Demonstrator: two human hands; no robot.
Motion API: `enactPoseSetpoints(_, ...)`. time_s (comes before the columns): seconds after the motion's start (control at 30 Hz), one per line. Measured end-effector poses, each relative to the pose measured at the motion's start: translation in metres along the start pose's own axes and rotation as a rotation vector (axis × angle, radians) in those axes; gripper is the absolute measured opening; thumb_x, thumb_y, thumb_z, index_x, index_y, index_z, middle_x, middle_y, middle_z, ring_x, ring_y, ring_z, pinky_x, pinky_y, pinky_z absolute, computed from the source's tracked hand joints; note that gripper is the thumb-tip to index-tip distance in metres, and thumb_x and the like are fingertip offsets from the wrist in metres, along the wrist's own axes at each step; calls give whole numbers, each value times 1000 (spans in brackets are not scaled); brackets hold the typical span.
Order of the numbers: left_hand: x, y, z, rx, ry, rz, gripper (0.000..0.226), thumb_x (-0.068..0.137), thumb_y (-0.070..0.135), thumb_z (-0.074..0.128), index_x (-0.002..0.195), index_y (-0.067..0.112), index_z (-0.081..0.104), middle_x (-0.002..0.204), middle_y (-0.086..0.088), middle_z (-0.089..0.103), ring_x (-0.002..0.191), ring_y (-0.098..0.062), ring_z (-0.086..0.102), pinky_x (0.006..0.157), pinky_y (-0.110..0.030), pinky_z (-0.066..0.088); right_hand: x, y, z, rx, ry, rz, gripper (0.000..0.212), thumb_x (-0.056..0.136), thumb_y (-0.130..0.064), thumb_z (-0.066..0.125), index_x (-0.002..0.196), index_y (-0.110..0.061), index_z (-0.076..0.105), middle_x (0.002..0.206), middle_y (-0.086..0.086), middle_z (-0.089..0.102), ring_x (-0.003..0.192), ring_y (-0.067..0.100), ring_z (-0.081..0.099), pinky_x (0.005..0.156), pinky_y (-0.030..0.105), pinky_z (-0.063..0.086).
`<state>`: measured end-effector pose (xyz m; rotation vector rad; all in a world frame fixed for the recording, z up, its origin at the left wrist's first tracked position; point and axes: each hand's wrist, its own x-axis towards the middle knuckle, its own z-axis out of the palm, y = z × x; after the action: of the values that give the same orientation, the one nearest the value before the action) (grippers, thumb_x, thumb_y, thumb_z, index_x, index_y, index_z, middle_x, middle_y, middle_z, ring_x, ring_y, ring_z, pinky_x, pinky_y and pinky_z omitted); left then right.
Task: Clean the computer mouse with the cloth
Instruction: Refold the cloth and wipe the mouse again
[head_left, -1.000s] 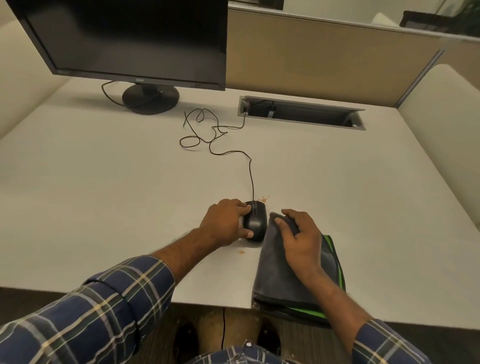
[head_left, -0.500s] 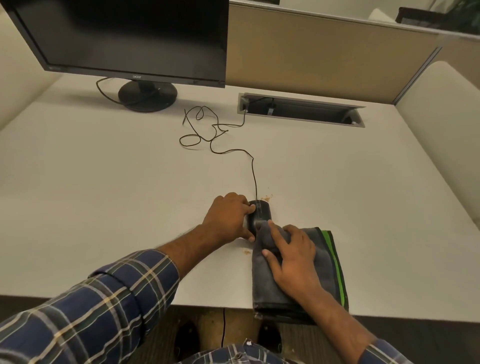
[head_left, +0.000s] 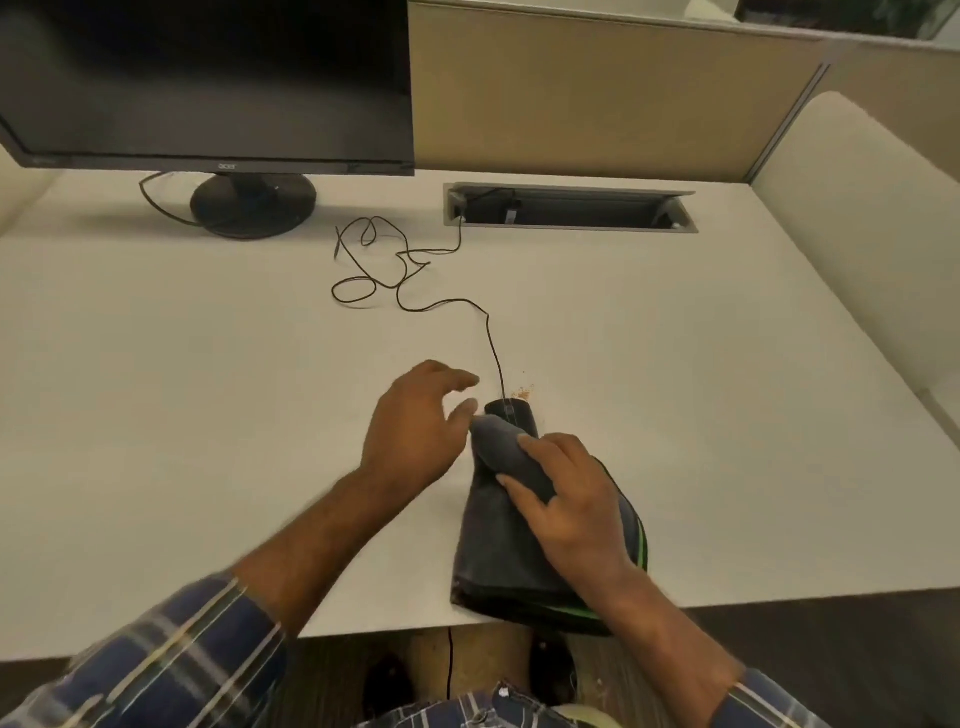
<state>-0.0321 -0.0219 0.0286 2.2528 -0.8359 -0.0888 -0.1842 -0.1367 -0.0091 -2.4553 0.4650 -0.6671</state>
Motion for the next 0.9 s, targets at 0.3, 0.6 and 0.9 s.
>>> enactPoseSetpoints(0.3, -68, 15, -49, -238, -60, 38, 57, 79, 51, 61, 132, 34, 52, 117, 20, 52, 112, 4, 52, 90, -16, 45, 28, -85, 23, 325, 93, 258, 28, 89, -36, 63, 116, -31, 58, 104, -11, 54, 95, -5, 51, 76, 7, 43)
enactPoseSetpoints(0.6, -45, -35, -58, -103, -451, 12, 81, 73, 34, 52, 151, 34, 29, 158, 14, 27, 143, 1, 24, 119, -32, 24, 35, -94, 66, 621, -77, 611, 46, 96, -21, 55, 140, -24, 43, 129, -1, 52, 115, 10, 54, 101, 33, 47)
enactPoseSetpoints(0.9, -40, -60, 24, 302, -190, 13, 81, 82, 55, 60, 150, 23, 31, 140, -3, 47, 124, -24, 42, 103, -43, 38, 20, -16, 29, 318, -50, 366, 33, 89, -10, 62, 121, -17, 64, 108, -6, 61, 91, 0, 57, 81, 22, 52)
